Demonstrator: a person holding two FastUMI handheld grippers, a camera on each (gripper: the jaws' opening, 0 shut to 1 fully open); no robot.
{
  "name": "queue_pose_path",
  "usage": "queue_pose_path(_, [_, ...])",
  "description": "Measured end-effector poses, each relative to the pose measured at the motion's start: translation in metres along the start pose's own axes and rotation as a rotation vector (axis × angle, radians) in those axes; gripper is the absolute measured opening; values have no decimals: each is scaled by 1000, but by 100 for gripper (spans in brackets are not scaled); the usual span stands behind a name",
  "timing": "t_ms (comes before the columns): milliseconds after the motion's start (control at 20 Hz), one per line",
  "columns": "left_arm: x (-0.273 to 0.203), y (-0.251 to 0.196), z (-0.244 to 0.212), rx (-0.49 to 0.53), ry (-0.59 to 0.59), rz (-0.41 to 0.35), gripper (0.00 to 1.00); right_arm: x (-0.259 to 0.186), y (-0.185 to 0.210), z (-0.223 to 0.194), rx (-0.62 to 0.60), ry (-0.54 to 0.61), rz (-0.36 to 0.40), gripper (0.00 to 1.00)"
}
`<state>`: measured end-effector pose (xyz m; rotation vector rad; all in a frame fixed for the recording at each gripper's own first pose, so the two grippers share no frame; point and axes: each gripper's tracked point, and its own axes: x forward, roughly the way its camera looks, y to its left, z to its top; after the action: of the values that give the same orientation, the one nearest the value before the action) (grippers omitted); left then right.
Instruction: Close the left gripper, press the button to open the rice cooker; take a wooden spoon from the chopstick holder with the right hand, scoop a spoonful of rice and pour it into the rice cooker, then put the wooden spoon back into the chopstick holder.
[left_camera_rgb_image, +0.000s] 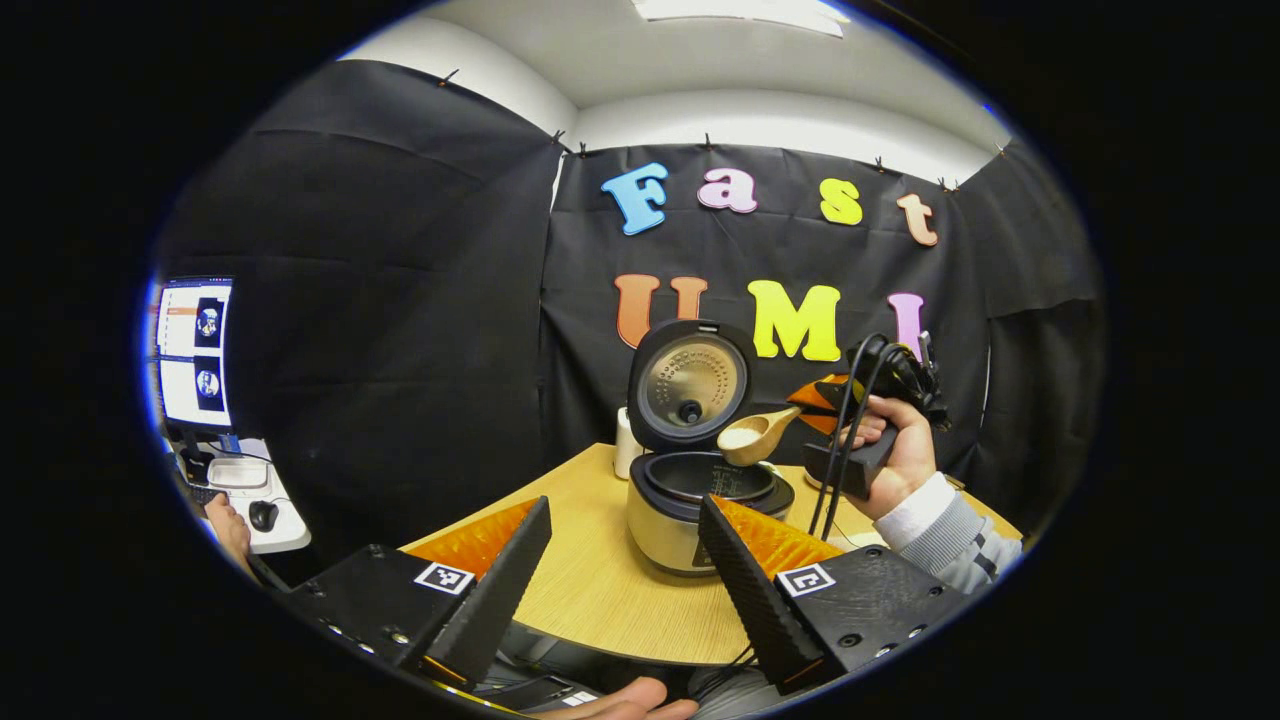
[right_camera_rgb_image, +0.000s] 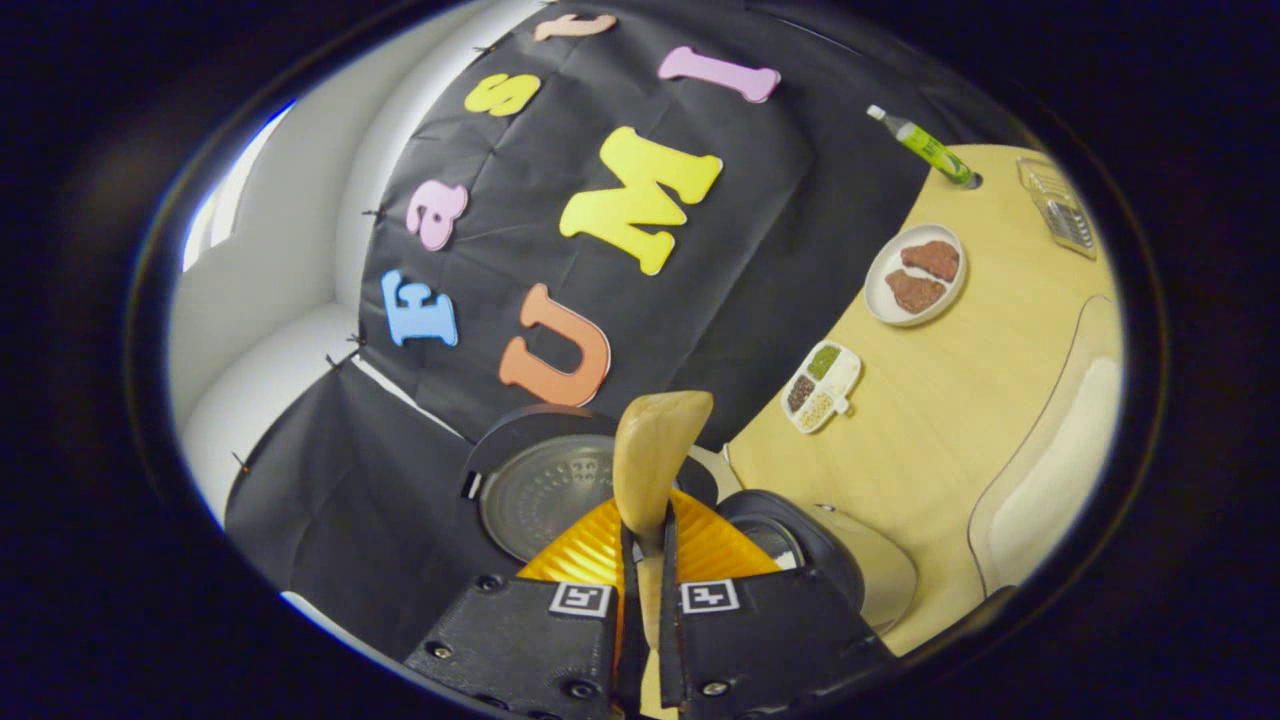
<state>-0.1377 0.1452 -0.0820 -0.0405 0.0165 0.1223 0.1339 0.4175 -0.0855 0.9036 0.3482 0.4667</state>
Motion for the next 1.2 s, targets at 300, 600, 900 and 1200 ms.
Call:
queue_pose_path(300, [2, -3, -7, 17, 16, -6, 95, 5, 8, -7, -137, -1, -7, 12])
queue_pose_path(600, [0, -4, -7, 32, 19, -16, 97, 7, 0, -11, -284, 14, -59, 12])
queue_pose_path(900, [-3, -5, -8, 33, 20, -24, 95, 5, 13, -14, -495, 2, -56, 12])
queue_pose_path(1200, [-7, -4, -5, 28, 17, -21, 95, 1, 37, -17, -637, -26, -6, 12])
